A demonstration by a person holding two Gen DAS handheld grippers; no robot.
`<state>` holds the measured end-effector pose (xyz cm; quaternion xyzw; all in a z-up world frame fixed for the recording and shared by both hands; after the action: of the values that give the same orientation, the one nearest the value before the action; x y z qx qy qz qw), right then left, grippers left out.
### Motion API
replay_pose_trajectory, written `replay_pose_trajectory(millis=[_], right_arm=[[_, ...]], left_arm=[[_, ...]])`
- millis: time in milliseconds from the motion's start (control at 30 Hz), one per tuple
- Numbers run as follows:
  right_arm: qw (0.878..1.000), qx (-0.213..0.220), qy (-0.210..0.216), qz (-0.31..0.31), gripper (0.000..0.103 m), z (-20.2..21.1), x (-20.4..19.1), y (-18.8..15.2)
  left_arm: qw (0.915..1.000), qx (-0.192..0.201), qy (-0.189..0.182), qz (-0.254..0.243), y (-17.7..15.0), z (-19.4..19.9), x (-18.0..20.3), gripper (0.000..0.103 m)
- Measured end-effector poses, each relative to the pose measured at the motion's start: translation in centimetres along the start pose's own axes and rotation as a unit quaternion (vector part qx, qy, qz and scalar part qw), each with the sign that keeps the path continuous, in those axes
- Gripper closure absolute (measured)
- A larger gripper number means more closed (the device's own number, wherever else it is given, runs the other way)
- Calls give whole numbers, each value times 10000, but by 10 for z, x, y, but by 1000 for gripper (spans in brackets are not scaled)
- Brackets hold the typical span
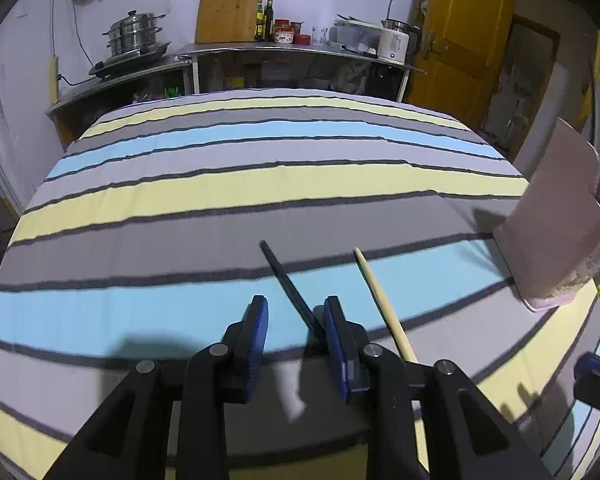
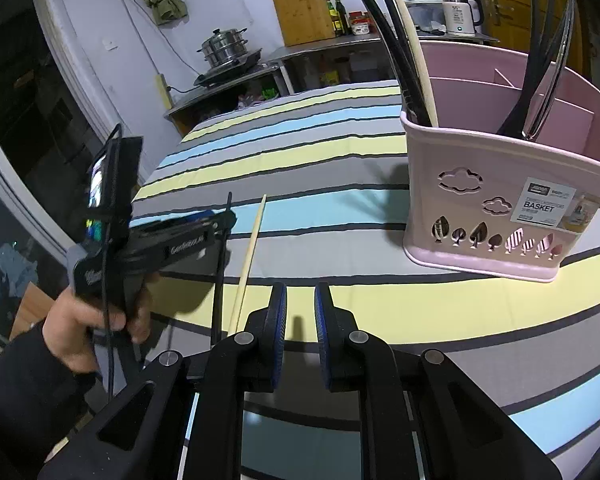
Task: Organize utensils
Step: 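Withdraw both tools from the holder back to the remaining chopsticks, then grasp a wooden chopstick with the right tool while the left tool grasps a black chopstick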
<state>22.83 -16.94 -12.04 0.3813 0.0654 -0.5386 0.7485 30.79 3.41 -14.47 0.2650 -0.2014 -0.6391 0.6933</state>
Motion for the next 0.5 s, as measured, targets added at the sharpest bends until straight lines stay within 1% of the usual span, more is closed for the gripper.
replay_pose_trajectory(millis=[33,100,300,367,433,500], right_arm=[[10000,-6,-2,-1,89,0,0,0],[10000,-21,-3,6,89,-2,-1,0],[9999,-56,18,87,89,-6,-7,2],[9999,-79,30,131,89,-9,-8,3],[9998,-105,53,174,89,-14,-11,5],[9996,-139,78,214,89,-20,-14,8]], left_arm=[[10000,28,34,-41,-1,1,1,77],[9998,68,73,-197,-3,2,4,90],[9988,-10,-192,-440,-4,4,-7,93],[9981,-26,-228,-564,-4,5,-14,94],[9976,-63,-172,-669,-4,4,-25,94],[9978,-130,-259,-602,-4,3,-34,94]])
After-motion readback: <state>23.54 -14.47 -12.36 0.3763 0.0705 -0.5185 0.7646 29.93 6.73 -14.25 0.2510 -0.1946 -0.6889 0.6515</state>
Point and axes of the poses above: each gripper's, at about its wrist camera, not at the fingertips, and z roughly against the way its jaws point, x to its right, y to its top, the point moved 7 cm from there along -z, roughly the way its jaws point, and after that the axes turned 12 degrees about y, right-handed, at the moved point
